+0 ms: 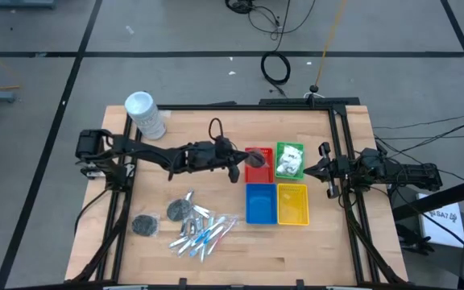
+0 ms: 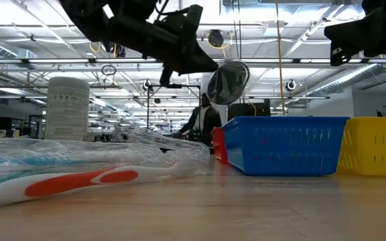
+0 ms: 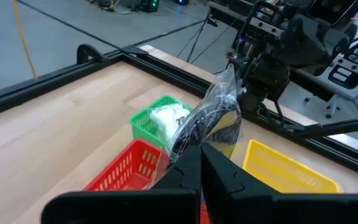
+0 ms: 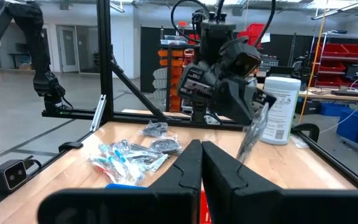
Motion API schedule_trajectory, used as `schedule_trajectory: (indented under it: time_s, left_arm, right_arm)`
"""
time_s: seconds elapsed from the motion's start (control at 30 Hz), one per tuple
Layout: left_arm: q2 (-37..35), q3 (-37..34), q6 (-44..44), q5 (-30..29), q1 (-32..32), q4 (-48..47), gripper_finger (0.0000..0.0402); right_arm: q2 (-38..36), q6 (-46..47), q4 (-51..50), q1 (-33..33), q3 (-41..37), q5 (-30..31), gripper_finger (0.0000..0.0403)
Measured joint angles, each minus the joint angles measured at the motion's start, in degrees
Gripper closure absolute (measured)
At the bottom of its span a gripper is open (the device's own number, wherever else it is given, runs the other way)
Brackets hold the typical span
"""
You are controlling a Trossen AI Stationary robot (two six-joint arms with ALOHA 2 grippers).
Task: Pick & Place Travel size toiletries
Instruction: Put the black hairbrush into the orange bin
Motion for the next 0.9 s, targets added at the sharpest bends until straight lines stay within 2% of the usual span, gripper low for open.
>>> schedule_trajectory:
  time_s: [0.17,0.7,0.9]
  left_arm:
    - [2.35,0.00,0.03,0.05,0.07,3.60,0.0402]
    - [2.44,-0.04,-2.18,-0.02,0.07,3.82,0.0401]
    - [7.42,1.14,-3.19,-0.13,0.08,7.07,0.0401]
  right_arm:
    - [0.00,0.00,0.01,0.02,0.00,0.00,0.0403]
    - [0.00,0.00,0.01,0.00,0.00,0.01,0.0403]
    - [0.00,-0.61,0.07,0.01,0.00,0.05,0.0403]
